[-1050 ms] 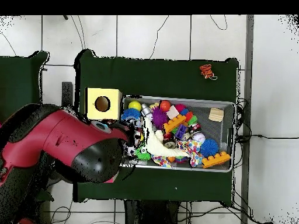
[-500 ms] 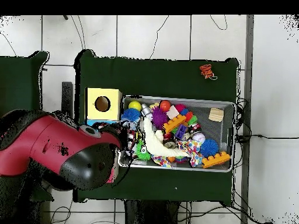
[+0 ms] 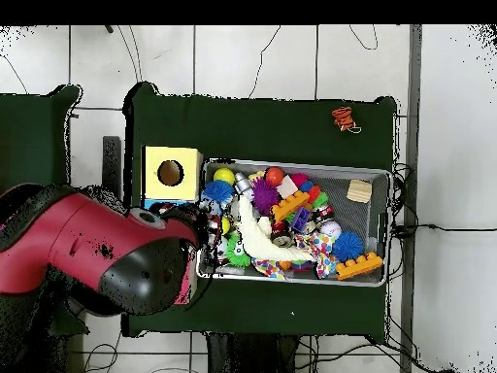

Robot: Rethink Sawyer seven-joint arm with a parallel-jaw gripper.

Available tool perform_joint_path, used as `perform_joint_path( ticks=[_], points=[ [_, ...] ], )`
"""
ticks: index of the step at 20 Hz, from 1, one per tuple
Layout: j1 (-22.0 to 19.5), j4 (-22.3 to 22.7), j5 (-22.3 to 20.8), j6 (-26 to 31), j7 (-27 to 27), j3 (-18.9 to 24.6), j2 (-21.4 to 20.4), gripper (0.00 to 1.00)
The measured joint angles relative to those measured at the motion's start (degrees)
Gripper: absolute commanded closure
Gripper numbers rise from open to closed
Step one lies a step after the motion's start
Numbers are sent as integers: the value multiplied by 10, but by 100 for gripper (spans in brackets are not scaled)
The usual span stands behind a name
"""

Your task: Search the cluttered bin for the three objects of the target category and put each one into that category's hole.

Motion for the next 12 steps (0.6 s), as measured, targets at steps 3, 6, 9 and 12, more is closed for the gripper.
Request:
perform_joint_path(
  ticks=[3, 6, 9, 12],
  points=[
    [0, 0, 13, 0, 0, 0, 0, 100],
    [0, 0, 25, 0, 0, 0, 1, 100],
    [0, 0, 36, 0, 0, 0, 4, 100],
    [0, 0, 45, 0, 0, 0, 8, 100]
  ],
)
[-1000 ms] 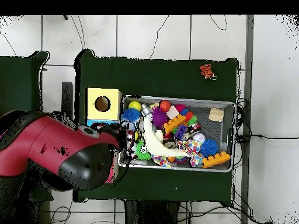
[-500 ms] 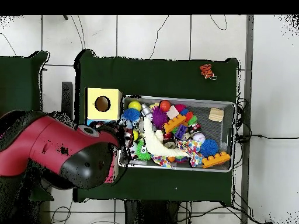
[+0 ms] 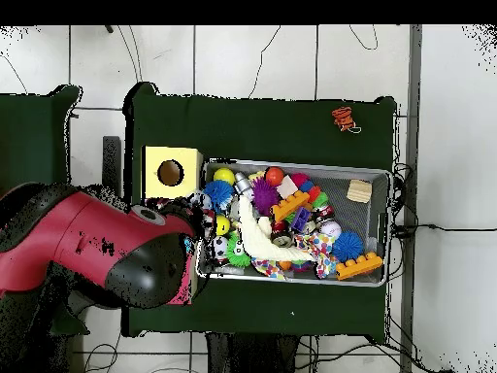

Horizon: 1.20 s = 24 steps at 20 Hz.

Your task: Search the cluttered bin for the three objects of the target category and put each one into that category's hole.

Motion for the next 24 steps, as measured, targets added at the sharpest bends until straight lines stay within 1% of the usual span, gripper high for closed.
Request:
perform_joint_path(
  ticks=[8, 13, 24],
  points=[
    [2, 0, 18, 4, 0, 3, 15, 100],
    [3, 0, 28, 15, 0, 7, 28, 100],
    [12, 0, 40, 39, 0, 15, 40, 100]
  ],
)
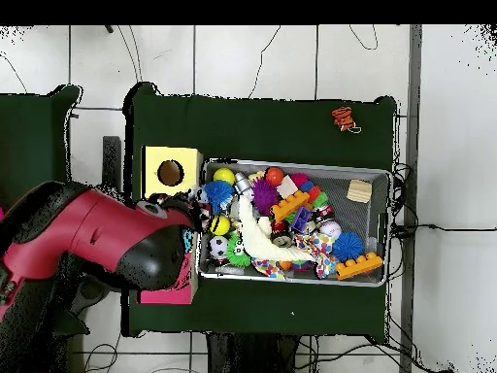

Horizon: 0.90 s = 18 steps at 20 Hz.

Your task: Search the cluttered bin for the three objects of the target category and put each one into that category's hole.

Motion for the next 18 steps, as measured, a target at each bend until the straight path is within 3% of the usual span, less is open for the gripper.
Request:
perform_joint_path(
  ticks=[18],
  points=[
    [7, 0, 8, 14, 0, 3, 22, 100]
  ],
)
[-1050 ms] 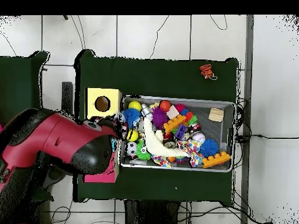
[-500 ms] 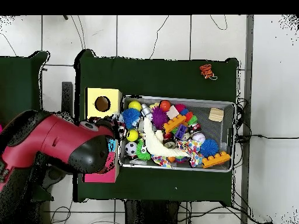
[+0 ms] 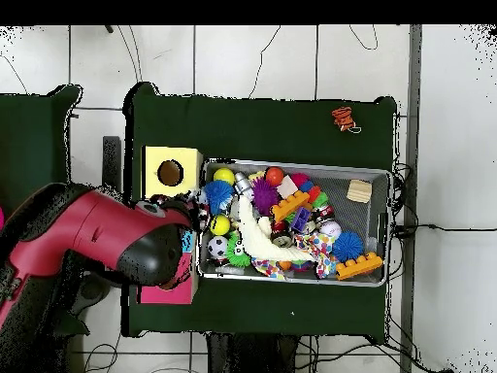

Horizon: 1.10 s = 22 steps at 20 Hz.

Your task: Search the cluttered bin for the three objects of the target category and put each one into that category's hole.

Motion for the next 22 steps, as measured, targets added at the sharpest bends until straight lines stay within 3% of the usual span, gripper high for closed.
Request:
perform_joint_path(
  ticks=[22],
  points=[
    [10, 0, 11, 29, 0, -17, 41, 100]
  ],
)
